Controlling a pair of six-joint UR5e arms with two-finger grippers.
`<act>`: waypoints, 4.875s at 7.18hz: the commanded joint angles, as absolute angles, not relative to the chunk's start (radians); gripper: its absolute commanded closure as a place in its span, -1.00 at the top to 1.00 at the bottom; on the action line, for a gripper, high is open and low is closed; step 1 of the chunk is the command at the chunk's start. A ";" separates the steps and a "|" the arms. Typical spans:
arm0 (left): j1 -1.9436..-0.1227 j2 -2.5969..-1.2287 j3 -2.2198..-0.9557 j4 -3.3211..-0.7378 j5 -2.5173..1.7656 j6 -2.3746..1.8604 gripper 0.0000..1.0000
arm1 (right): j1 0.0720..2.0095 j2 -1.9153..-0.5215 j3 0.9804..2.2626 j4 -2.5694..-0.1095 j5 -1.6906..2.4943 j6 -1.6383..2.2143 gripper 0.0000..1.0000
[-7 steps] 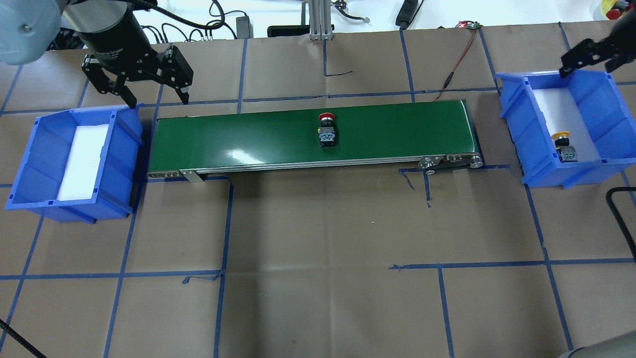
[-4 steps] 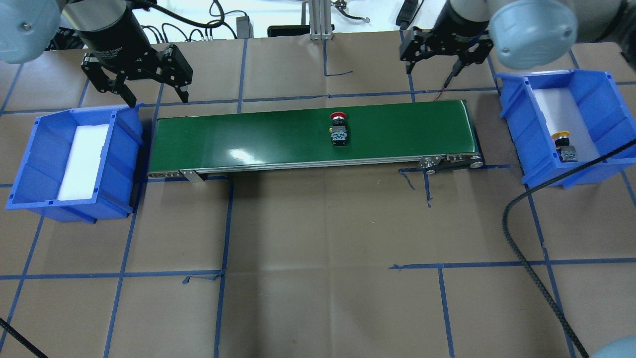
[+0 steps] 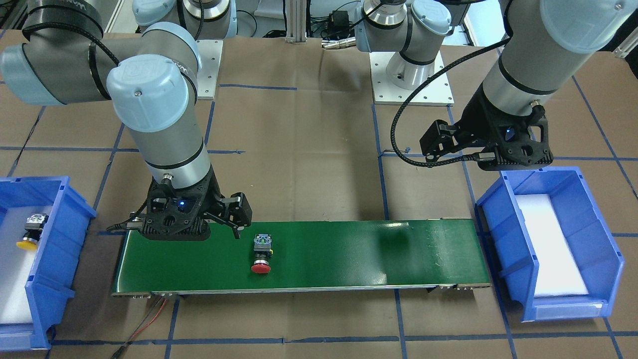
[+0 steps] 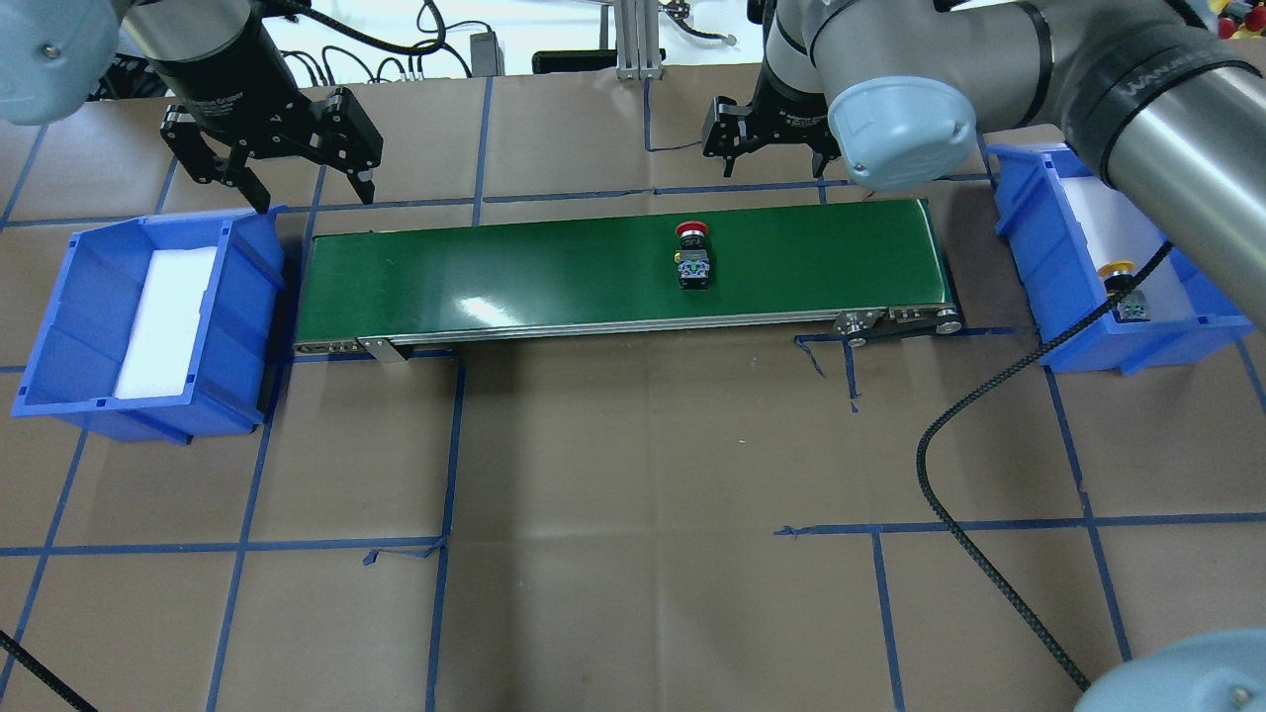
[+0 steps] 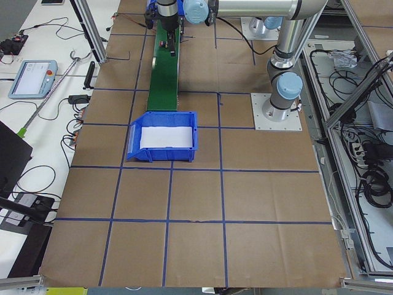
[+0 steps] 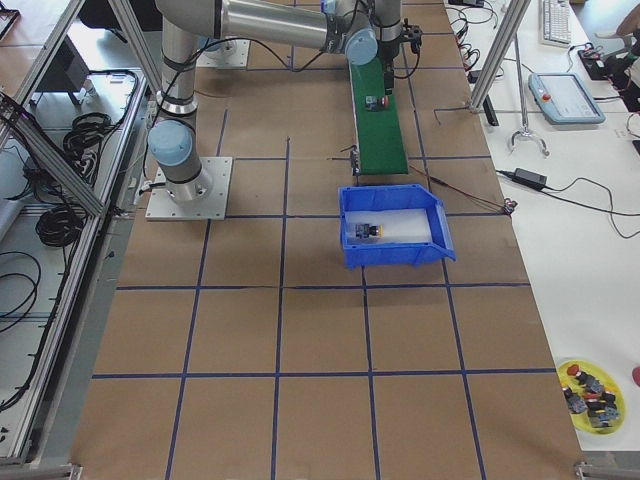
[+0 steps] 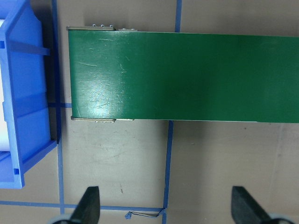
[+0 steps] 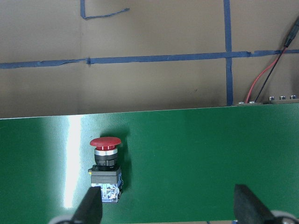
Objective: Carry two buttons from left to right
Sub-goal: 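Move the right gripper to the red button on the belt and grasp it, then carry the red button with the right gripper into the blue bin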
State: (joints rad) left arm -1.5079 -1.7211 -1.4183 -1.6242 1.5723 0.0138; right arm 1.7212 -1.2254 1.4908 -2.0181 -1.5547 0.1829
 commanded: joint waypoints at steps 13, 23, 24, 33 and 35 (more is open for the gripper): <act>-1.508 -1.720 -1.420 -1.624 1.571 0.014 1.00 | 1.651 -1.157 1.604 -2.137 -1.546 0.189 0.98; -1.508 -1.721 -1.417 -1.623 1.571 0.014 1.00 | 1.646 -1.117 1.649 -2.164 -1.562 0.167 -0.93; -1.508 -1.721 -1.417 -1.623 1.571 0.014 1.00 | 1.638 -1.143 1.646 -2.152 -1.562 0.147 -0.93; -1.508 -1.720 -1.419 -1.623 1.571 0.008 1.00 | 1.094 -1.171 1.434 -1.984 -1.546 -0.622 -0.92; -1.508 -1.721 -1.419 -1.623 1.571 0.006 1.00 | 1.092 -1.085 1.439 -2.052 -1.545 -0.627 -0.92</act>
State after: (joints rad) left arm -1.5079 -1.7206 -1.4192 -1.6230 1.5707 0.0077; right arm 1.0969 -1.1342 1.4370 -2.0191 -1.5459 -0.6178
